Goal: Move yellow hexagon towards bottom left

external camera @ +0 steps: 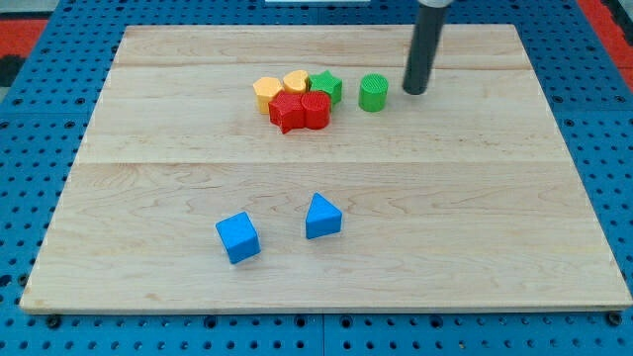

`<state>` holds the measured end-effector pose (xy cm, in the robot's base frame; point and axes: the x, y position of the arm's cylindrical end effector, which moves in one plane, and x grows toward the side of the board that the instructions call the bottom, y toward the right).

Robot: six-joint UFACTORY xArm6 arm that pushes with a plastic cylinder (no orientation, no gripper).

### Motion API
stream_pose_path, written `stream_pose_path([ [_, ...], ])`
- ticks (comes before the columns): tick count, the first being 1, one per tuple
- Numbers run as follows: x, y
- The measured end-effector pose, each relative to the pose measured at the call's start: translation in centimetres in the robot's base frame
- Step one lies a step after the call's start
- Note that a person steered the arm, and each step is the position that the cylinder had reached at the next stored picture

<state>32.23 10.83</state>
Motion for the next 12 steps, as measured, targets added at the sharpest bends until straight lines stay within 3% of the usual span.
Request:
stream_pose_path([
  [2, -1.0, -6.4],
  [3, -6.6, -8.1],
  [6, -0.8, -19.9],
  [7, -2.7, -19.4],
  [8, -5.3, -15.3],
  [9, -2.9, -12.1],
  [11, 2.4, -18.5],
  [12, 5.0, -18.4],
])
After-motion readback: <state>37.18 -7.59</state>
